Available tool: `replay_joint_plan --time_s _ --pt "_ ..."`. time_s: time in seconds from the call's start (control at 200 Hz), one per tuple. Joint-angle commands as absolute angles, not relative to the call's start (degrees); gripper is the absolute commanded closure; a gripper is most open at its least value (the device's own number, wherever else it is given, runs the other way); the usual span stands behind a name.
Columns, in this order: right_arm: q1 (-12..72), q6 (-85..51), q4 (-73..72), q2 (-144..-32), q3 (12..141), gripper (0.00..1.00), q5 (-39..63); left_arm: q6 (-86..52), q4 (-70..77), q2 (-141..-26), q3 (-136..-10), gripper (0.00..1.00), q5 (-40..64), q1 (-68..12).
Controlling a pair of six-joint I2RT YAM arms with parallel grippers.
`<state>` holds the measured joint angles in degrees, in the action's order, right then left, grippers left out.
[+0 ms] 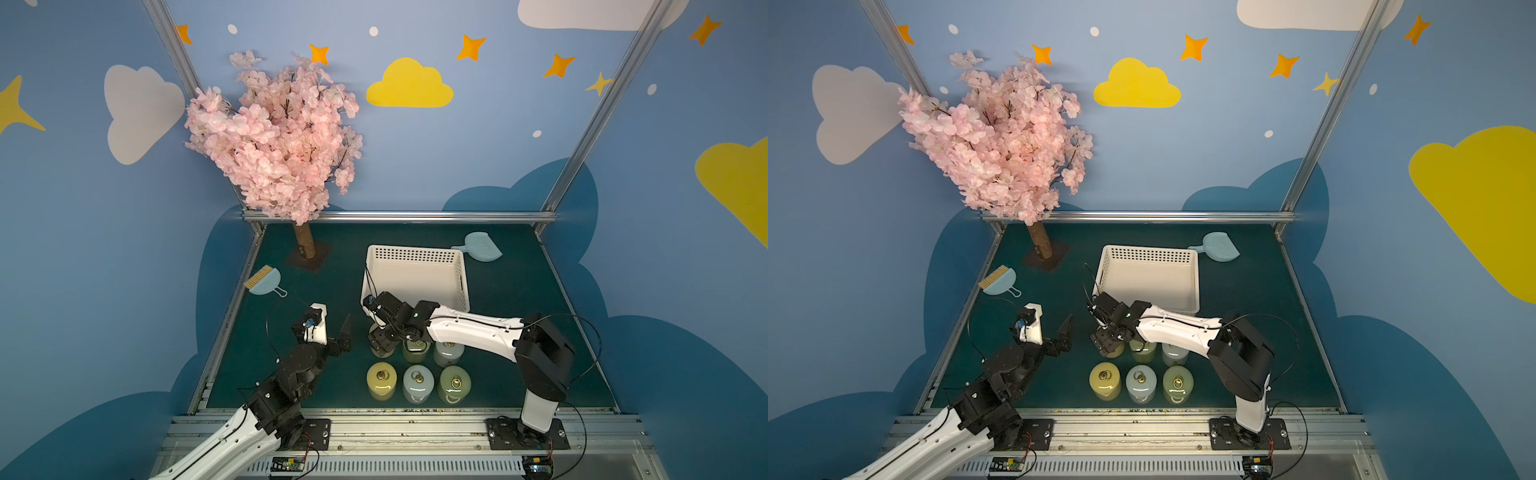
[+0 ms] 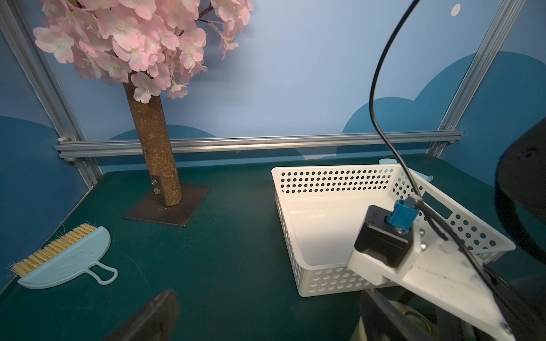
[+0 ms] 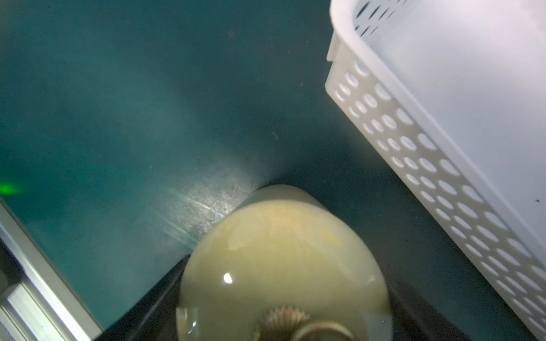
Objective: Take the tea canister out of the basket
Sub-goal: Place the tea canister at the center of the board.
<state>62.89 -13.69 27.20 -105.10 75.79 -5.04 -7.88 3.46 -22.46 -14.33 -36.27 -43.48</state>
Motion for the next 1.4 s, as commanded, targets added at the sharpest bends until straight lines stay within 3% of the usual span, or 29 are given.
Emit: replay_joint_plan --time_s 0.0,0.335,0.641,0.681,1.397 --pt "63.46 -14.67 23.91 -104.75 75.98 0.34 -5.33 -7.29 4.13 -21.97 -13.57 0.00 -37.00 -43.24" --pt "63.80 -15.03 24.76 -104.77 76.03 0.27 -6.04 -7.23 4.13 -21.97 -13.56 0.00 -37.00 -43.19" --pt "64.08 -15.83 26.44 -104.77 77.16 0.08 -6.54 -7.38 4.13 -21.97 -13.54 0.00 -37.05 -43.24" --pt "64.16 -15.95 26.53 -104.68 77.24 0.02 -6.63 -7.39 4.13 -21.91 -13.55 0.00 -37.00 -43.18" --pt "64.53 -16.63 29.71 -98.44 77.45 0.02 -8.62 -6.84 4.13 -21.87 -13.54 0.00 -36.32 -43.23"
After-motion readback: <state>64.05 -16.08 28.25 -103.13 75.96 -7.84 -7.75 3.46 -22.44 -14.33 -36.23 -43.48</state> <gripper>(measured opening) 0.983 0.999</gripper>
